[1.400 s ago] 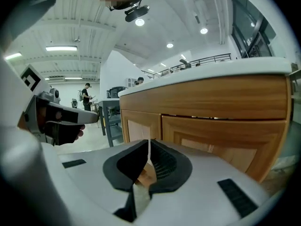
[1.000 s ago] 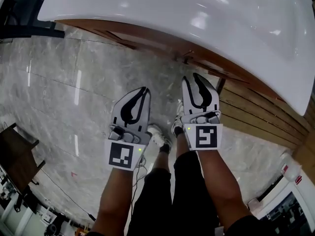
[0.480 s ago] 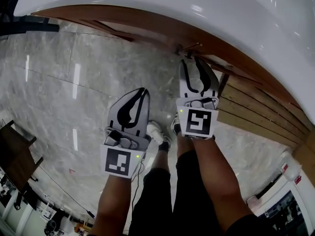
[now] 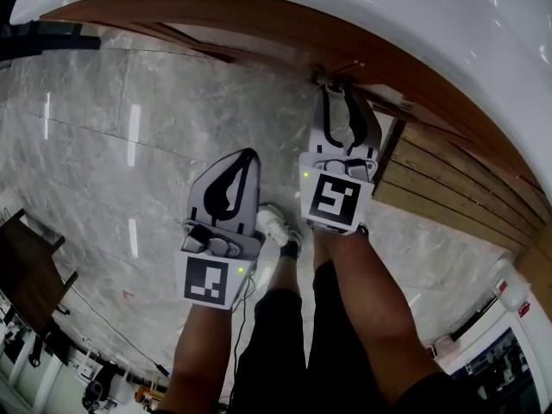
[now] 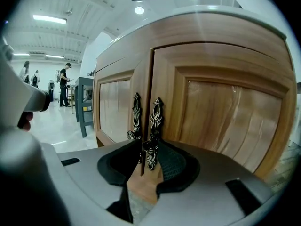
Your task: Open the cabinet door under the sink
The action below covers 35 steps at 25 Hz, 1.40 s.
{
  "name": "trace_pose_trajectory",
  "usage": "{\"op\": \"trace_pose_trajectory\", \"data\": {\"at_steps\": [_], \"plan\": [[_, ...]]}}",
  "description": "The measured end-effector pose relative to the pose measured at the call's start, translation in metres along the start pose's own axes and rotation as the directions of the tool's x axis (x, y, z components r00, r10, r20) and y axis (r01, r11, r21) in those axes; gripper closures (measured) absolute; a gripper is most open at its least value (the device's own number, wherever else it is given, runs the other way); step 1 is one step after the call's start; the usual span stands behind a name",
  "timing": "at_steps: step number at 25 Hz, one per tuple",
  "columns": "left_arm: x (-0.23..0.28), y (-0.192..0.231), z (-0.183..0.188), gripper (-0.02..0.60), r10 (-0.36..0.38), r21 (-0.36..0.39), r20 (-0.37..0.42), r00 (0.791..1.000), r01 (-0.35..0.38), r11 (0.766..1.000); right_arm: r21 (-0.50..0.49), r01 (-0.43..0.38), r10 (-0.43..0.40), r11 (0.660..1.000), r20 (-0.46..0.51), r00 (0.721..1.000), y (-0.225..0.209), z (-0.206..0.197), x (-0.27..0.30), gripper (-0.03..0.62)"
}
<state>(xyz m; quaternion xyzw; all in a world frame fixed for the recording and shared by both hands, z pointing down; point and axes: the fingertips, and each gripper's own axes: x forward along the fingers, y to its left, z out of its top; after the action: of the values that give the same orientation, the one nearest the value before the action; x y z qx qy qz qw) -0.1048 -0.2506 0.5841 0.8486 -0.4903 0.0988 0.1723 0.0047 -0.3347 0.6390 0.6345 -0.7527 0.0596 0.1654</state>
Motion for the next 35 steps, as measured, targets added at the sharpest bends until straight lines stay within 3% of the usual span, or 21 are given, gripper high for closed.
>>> {"op": "trace_pose_trajectory", "data": {"at_steps": [14, 35], "plan": [[-0.005, 0.005, -0.007, 0.563, 0.000, -0.006, -0.001, 1.000, 0.000, 1.000, 0.083, 0.092, -0.091, 0.992, -0.012, 0.996, 0.000, -0.005, 0.003, 0.502], [-0.033, 0.004, -0.014, 0.563, 0.004, -0.021, 0.012, 1.000, -0.004, 1.000, 0.057, -0.006, 0.006, 0.998, 0.012, 1.000, 0.009, -0.010, -0.021, 0.505]]}}
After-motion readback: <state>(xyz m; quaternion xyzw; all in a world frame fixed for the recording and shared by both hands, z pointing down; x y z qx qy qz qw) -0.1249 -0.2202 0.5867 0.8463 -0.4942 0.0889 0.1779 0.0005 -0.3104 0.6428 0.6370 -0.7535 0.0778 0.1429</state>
